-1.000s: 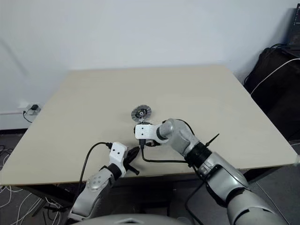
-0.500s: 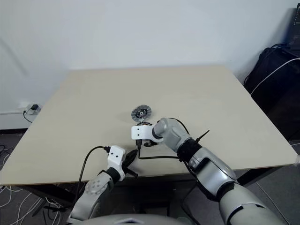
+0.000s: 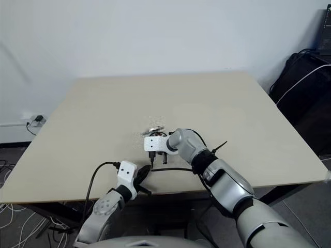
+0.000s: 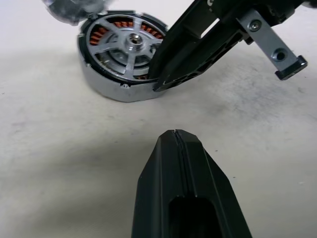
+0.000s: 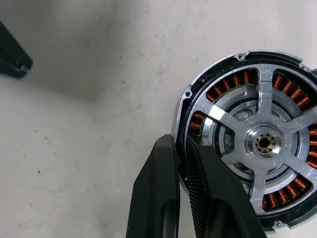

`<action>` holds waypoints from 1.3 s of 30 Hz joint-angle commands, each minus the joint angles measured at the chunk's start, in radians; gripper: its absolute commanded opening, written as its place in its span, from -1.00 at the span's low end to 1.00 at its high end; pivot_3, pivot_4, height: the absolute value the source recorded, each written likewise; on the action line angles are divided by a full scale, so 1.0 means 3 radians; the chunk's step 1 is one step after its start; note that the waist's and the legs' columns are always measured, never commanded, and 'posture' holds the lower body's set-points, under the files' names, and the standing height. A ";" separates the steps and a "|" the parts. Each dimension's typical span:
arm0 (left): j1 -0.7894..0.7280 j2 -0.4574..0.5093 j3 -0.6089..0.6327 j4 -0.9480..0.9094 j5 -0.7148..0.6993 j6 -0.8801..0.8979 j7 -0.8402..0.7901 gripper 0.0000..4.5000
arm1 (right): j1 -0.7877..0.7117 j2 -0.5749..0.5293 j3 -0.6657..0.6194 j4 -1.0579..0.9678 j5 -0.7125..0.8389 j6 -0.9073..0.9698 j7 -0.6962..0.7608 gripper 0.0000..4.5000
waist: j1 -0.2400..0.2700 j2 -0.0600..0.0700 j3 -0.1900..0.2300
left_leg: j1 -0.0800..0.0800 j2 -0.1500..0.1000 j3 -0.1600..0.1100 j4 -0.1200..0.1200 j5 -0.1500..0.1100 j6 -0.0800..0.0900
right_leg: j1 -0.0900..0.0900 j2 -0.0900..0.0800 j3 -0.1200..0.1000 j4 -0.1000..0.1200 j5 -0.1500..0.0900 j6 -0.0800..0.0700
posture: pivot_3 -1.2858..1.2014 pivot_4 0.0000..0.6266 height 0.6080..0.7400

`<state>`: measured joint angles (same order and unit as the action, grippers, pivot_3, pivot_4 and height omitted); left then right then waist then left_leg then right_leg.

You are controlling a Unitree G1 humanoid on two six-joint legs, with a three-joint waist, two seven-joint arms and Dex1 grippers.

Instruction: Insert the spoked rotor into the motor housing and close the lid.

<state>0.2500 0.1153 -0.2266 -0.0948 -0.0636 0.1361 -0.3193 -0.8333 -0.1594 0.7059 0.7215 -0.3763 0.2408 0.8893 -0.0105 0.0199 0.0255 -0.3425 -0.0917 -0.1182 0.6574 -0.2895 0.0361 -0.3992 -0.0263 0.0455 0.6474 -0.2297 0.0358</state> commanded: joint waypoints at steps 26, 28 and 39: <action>-0.0128 -0.0052 -0.0086 -0.0003 -0.0057 -0.0083 -0.0137 -1.00 | 0.1695 -0.0141 -0.1804 -0.3945 0.1022 0.3828 -0.0567 -1.00 | 0.0090 -0.0005 0.0001 | -0.0061 -0.0003 -0.0002 0.0017 -0.0001 0.0003 | -0.0042 -0.0007 0.0008 0.0007 0.0001 0.0000 | 0.03 -1.00 1.00; -0.0138 -0.0053 -0.0093 0.0010 -0.0059 -0.0081 -0.0152 -1.00 | 0.1733 -0.0094 -0.1878 -0.4078 0.1109 0.4077 -0.0671 -1.00 | 0.0092 -0.0005 0.0001 | -0.0060 -0.0003 -0.0002 0.0019 -0.0001 0.0003 | -0.0042 -0.0007 0.0007 0.0007 0.0002 0.0002 | 0.03 -1.00 1.00; -0.0208 -0.0054 -0.0123 0.0073 -0.0058 -0.0073 -0.0228 -1.00 | 0.1735 0.0689 -0.2426 -0.3955 0.1255 0.4542 -0.1497 -1.00 | 0.0078 -0.0004 0.0000 | -0.0058 -0.0002 -0.0002 0.0018 0.0003 0.0000 | -0.0045 -0.0005 0.0006 0.0008 0.0004 0.0005 | 0.03 -1.00 1.00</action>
<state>0.2024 0.1013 -0.2572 -0.0728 -0.0731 0.1257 -0.3769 -0.2712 0.0216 0.0047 -0.4645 -0.0066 1.6044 0.4827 0.0129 0.0186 0.0256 -0.3599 -0.0924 -0.1187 0.6630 -0.2887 0.0359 -0.4128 -0.0280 0.0472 0.6498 -0.2286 0.0372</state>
